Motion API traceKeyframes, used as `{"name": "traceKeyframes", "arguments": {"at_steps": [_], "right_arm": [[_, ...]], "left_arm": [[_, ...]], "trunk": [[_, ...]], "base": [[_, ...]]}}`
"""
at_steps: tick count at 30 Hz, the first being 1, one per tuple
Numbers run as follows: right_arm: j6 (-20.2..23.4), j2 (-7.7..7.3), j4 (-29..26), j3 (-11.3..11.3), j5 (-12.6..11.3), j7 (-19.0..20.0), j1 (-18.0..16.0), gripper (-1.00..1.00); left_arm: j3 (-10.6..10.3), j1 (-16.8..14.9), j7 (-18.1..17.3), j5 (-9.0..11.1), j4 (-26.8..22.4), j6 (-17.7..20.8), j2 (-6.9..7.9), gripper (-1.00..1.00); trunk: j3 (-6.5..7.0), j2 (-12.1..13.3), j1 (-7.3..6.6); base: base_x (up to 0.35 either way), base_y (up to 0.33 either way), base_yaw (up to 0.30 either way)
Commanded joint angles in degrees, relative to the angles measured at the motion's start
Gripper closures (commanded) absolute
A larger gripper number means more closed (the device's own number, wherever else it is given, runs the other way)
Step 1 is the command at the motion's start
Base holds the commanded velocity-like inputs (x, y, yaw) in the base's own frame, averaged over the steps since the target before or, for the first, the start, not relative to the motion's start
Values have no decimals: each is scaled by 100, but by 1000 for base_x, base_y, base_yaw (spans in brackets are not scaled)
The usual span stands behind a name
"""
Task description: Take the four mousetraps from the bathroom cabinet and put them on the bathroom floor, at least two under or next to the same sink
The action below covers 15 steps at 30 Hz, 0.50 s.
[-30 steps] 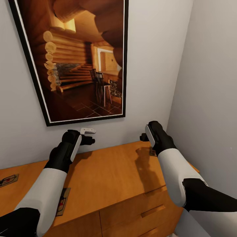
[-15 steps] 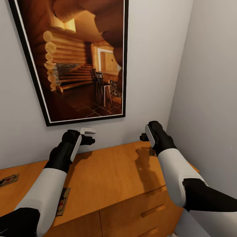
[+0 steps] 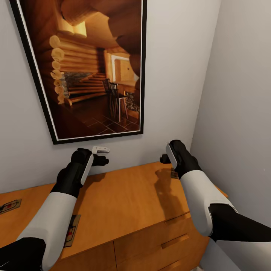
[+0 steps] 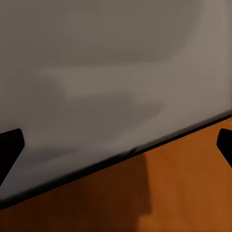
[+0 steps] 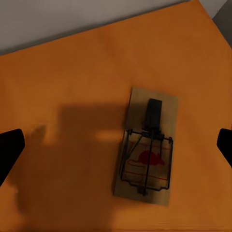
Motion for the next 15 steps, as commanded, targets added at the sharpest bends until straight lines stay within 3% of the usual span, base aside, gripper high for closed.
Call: {"name": "traceKeyframes", "arguments": {"at_steps": [1, 7, 15], "right_arm": [[19, -14, 47, -73, 16, -6, -5, -100], [19, -200, 400, -370, 25, -32, -5, -100], [19, -329, 560, -497, 31, -48, -5, -100]], "left_arm": [[-5, -3, -1, -25, -5, 23, 0, -100], [-3, -2, -3, -17, 0, 23, 0, -100], [-5, -2, -4, -14, -3, 23, -5, -100]], "trunk": [[-7, -4, 0], [-7, -4, 0], [-7, -4, 0]], "base": [[0, 0, 0], [0, 0, 0], [0, 0, 0]]}}
